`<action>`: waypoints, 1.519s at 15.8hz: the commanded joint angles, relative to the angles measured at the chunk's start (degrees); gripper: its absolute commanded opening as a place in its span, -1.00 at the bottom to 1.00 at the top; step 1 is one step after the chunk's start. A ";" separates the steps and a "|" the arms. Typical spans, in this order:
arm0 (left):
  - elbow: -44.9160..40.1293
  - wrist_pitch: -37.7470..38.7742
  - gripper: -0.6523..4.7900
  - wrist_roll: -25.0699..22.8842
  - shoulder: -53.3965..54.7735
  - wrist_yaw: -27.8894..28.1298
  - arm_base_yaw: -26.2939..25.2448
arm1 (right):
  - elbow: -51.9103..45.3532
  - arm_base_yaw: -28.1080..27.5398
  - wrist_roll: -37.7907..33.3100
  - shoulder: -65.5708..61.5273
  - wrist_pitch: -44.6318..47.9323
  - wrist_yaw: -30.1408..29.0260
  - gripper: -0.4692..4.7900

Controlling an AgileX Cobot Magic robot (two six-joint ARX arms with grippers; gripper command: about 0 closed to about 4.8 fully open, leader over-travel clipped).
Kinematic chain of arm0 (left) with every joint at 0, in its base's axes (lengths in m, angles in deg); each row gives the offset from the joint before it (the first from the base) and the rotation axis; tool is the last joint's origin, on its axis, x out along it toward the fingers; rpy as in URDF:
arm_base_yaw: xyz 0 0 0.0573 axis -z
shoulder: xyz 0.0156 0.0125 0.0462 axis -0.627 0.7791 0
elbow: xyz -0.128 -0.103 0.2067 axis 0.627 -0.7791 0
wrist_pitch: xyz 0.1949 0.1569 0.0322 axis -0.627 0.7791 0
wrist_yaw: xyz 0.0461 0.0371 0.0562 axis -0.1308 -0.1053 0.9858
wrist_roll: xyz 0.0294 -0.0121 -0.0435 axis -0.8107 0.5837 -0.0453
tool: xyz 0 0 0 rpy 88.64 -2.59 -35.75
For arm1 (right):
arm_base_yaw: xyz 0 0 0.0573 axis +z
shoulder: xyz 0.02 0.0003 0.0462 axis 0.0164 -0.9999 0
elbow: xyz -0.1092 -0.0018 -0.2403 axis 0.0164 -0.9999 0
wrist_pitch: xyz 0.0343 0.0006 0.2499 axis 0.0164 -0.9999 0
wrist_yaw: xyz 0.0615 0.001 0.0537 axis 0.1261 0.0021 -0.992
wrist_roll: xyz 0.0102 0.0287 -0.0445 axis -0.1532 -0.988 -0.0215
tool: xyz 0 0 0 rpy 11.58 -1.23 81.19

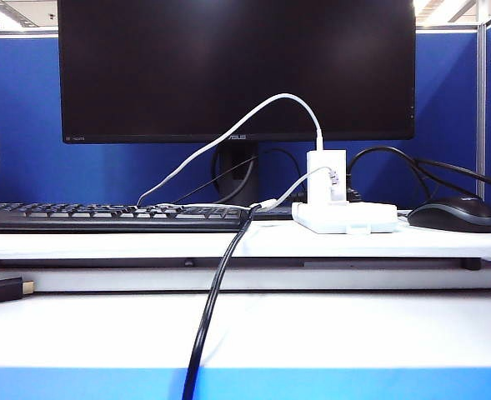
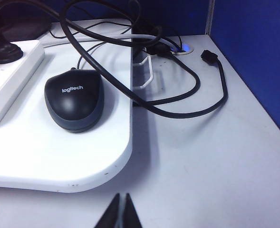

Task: Unplug the white charger from the socket, then place it next to the socket.

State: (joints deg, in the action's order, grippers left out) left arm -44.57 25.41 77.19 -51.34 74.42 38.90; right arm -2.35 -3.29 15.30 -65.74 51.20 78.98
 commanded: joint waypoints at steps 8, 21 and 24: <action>0.28 -11.65 -0.78 10.01 -0.13 -0.13 0.13 | 1.11 -0.02 -6.91 0.13 7.34 4.09 -0.83; 31.82 -15.85 -0.78 8.11 21.22 5.07 0.09 | 24.52 -0.04 -6.75 -11.34 13.94 7.52 -0.83; 41.83 -15.34 -0.78 8.02 33.90 1.60 0.09 | 31.26 -0.02 -2.40 -20.90 14.67 6.93 -0.83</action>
State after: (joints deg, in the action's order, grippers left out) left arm -4.99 10.30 85.49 -20.21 78.22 38.92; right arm 27.18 -3.29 10.51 -84.58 64.81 86.37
